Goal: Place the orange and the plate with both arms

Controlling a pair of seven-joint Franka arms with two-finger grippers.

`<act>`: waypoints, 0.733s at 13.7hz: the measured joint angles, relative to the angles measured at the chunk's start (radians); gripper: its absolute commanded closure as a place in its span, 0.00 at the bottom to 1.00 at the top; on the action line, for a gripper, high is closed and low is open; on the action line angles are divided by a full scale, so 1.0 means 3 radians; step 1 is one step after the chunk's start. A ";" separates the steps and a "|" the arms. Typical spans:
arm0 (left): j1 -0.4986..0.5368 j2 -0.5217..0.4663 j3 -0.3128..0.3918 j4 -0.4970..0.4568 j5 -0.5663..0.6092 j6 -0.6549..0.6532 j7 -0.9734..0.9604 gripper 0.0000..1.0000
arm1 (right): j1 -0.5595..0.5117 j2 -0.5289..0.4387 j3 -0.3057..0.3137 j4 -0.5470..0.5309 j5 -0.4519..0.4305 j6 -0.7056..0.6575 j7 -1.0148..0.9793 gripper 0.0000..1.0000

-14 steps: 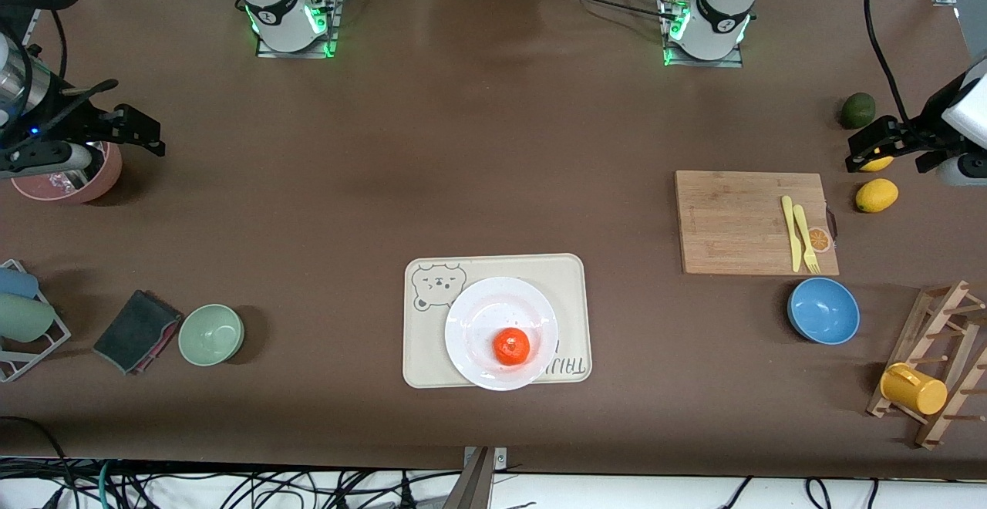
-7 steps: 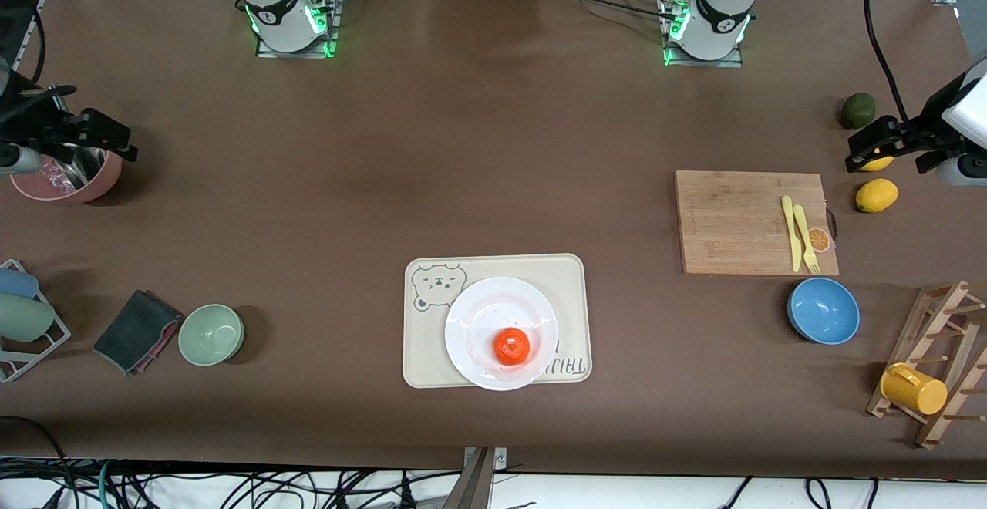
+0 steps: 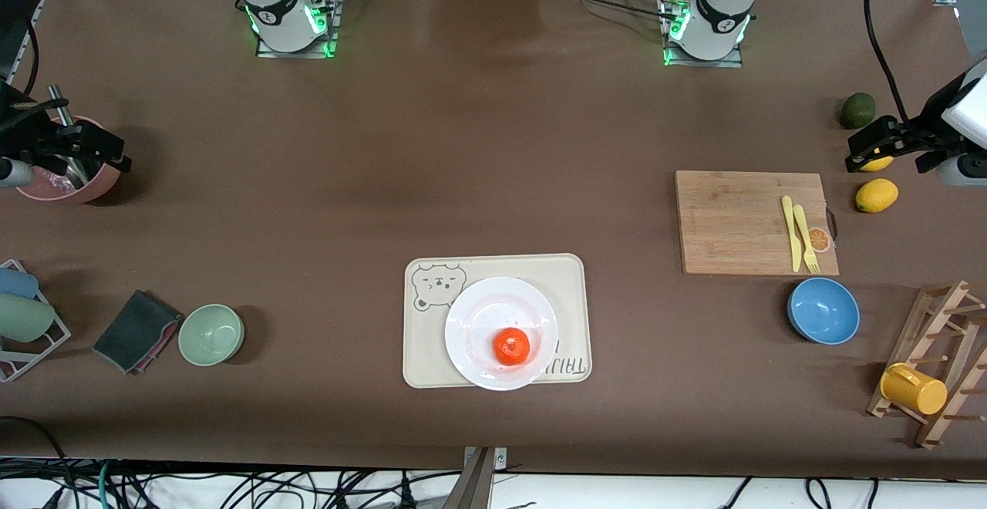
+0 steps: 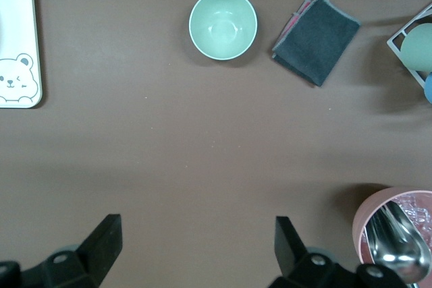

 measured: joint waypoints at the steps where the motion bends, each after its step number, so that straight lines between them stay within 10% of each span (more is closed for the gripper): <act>1: 0.0000 0.0000 0.0000 0.0000 0.0000 0.0000 0.0000 0.00 | 0.0020 0.0008 0.0001 0.0003 0.0000 0.0000 0.0000 0.00; 10: 0.0000 0.0000 0.0000 0.0000 0.0000 0.0000 0.0000 0.00 | 0.0041 0.0020 0.0005 0.0010 0.0000 -0.0002 0.0000 0.00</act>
